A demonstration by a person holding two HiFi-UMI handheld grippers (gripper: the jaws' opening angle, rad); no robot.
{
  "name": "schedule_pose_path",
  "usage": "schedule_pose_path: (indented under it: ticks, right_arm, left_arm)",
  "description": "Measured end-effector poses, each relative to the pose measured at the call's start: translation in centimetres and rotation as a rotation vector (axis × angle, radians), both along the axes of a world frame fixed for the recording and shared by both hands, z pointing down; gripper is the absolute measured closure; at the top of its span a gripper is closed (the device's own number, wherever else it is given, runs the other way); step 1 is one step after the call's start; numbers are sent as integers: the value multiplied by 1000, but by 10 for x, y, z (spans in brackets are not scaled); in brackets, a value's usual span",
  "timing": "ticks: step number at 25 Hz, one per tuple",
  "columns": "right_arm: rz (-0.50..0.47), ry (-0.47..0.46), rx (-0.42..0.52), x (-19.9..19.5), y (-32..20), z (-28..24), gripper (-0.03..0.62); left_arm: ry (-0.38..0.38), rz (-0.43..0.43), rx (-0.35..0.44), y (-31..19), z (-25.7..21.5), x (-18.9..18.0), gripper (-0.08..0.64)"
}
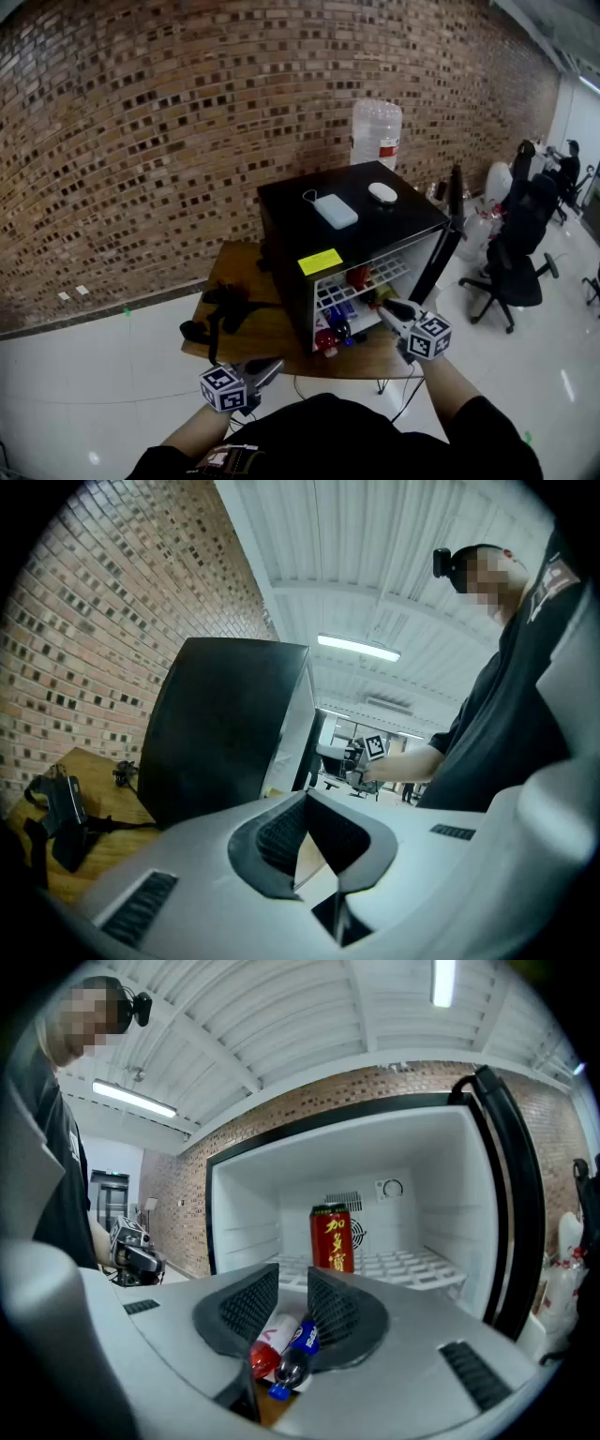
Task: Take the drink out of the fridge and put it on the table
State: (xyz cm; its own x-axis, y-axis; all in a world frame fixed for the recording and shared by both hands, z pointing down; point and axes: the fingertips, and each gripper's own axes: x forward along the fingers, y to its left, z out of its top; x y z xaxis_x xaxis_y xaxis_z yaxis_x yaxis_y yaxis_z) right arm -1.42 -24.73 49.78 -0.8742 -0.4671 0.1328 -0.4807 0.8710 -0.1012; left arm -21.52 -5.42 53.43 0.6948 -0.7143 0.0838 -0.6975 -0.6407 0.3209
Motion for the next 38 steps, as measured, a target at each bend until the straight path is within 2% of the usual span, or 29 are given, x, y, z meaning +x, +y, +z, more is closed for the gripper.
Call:
schedule_pose_path:
  ticks: [1, 8, 11, 19, 20, 21, 22, 27, 32, 38]
  right_arm:
    - [10, -1, 12, -3, -8, -5, 459]
    - [83, 36, 75, -39, -70, -31, 208]
    - [81, 72, 88, -60, -88, -35, 179]
    - [95, 166, 118, -94, -114, -25, 179]
    - [95, 176, 123, -96, -116, -24, 187]
    - [96, 184, 125, -97, -117, -24, 234]
    - [96, 190, 124, -97, -118, -24, 250]
    - [75, 193, 116, -92, -115, -28, 253]
    - [51, 173, 147, -64, -97, -31, 253]
    - [81, 145, 153, 5, -64, -29, 253]
  left_arm:
    - [-1, -1, -1, 0, 1, 0, 563]
    - [-2, 1, 0, -3, 2, -1, 563]
    - [-2, -1, -1, -5, 1, -2, 563]
    - [-12, -21, -6, -7, 3, -9, 563]
    - [-12, -22, -7, -7, 4, -9, 563]
    - [-12, -23, -8, -8, 4, -9, 563]
    - [-12, -22, -10, -8, 4, -9, 563]
    - [-7, -9, -17, -13, 5, -3, 563]
    - [-6, 39, -23, -24, 10, 19, 563]
    - [-6, 134, -36, -39, 16, 58, 563]
